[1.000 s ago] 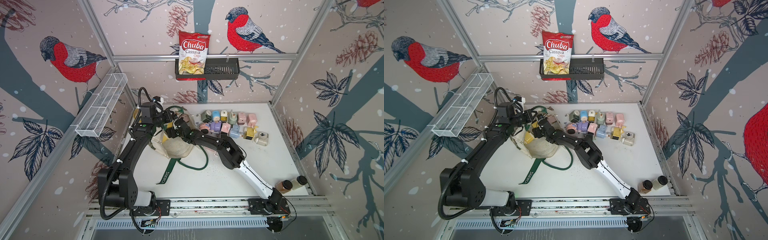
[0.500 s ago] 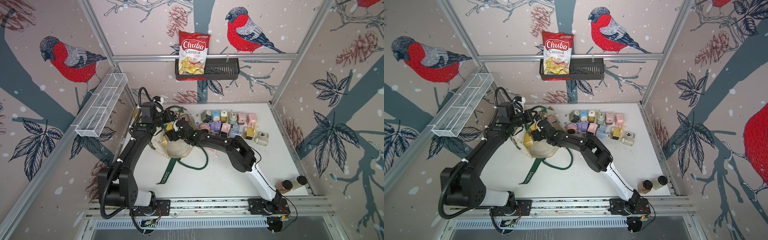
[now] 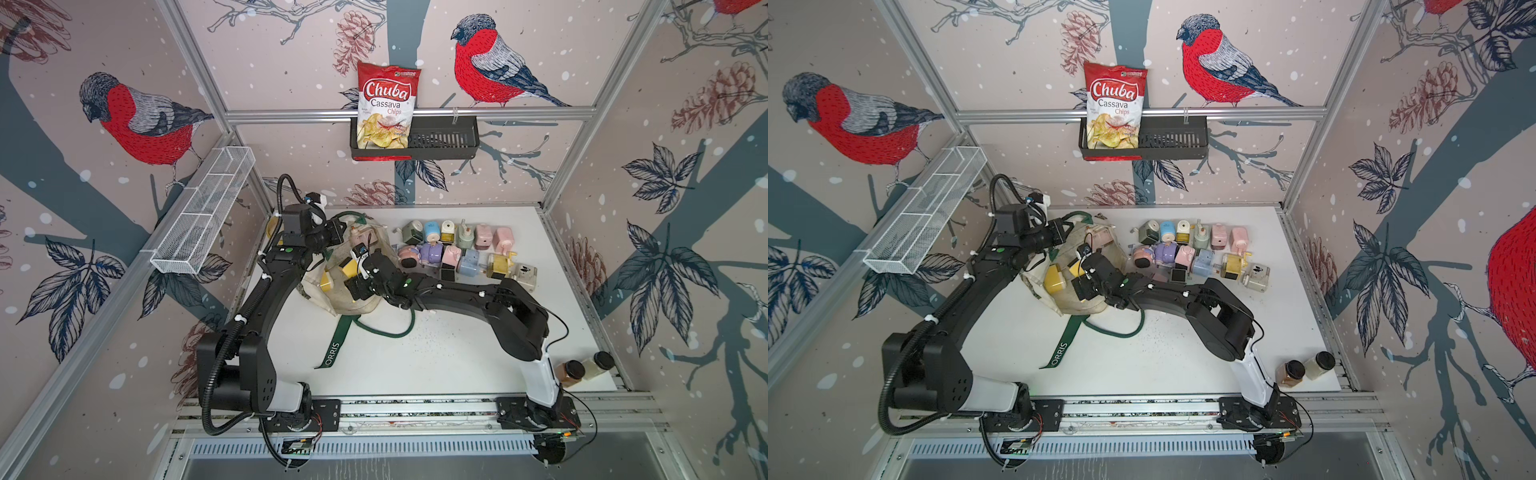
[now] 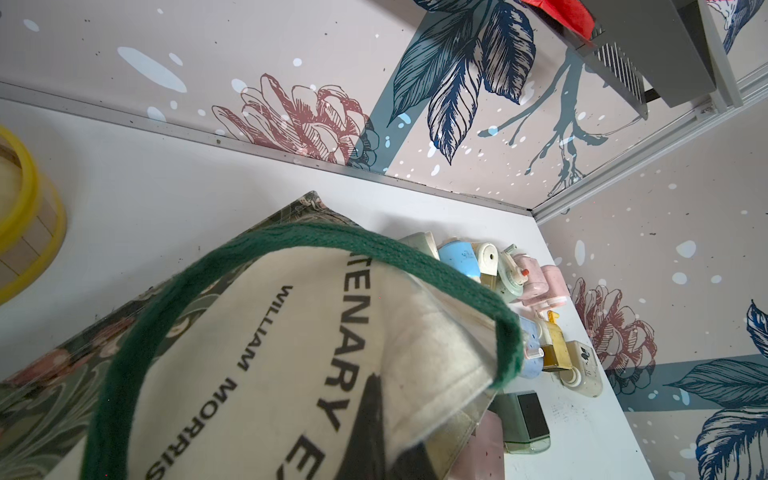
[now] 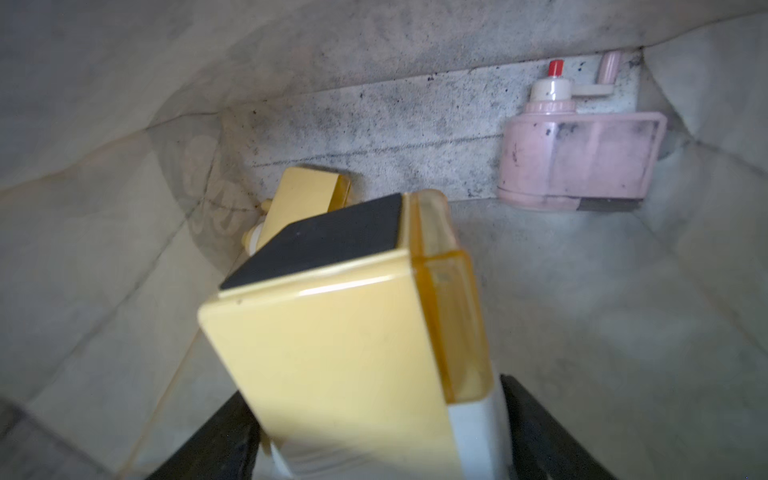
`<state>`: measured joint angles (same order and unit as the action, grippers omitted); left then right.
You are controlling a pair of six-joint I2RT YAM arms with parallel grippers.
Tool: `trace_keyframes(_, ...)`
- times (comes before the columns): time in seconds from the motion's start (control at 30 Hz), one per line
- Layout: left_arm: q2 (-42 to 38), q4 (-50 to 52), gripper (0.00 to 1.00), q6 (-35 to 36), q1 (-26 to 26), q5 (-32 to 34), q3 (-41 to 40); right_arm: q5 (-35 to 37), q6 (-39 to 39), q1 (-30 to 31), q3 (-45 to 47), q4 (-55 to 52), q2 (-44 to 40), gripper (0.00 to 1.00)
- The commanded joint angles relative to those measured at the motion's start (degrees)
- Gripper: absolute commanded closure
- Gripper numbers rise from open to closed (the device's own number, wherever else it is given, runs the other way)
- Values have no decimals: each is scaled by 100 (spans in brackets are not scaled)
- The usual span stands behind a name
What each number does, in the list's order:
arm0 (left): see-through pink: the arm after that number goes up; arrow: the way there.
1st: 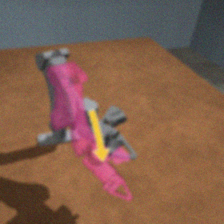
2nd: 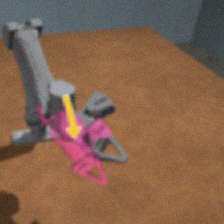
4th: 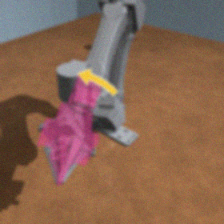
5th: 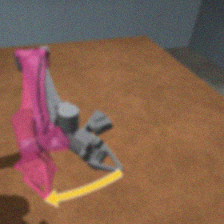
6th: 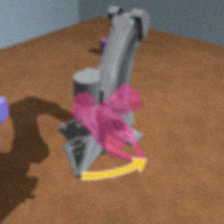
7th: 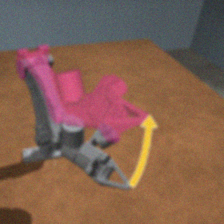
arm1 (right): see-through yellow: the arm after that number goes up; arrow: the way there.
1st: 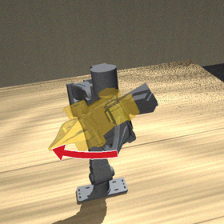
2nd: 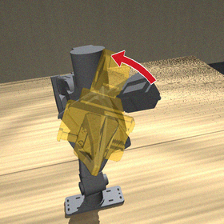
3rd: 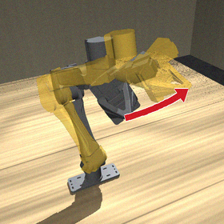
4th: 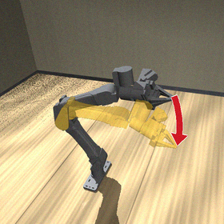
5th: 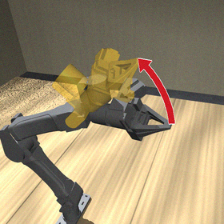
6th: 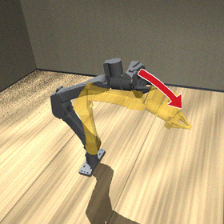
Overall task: Take out the pencil sharpeners from the tote bags
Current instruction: Pick up the pencil sharpener from the canvas bag, then place the pencil sharpener at the center of the board.
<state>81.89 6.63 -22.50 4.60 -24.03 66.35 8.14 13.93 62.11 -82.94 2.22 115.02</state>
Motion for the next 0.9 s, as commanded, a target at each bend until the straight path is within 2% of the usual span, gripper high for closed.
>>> trace_keyframes(0.0,33,-66,100,9,-7,18,27,293,122,153,437,99,-481,44)
trace_keyframes(0.23,39,-70,100,8,-12,-14,27,688,337,337,1588,-96,-1924,44)
trace_keyframes(0.4,38,-82,100,-3,-11,-19,19,1321,535,159,2427,-380,-3134,43)
trace_keyframes(0.7,22,-90,100,-18,-14,-66,29,1311,1305,-1183,4273,-578,-5401,44)
trace_keyframes(0.87,28,-100,100,-16,-21,-51,29,1252,1726,-1930,5056,-650,-6070,45)
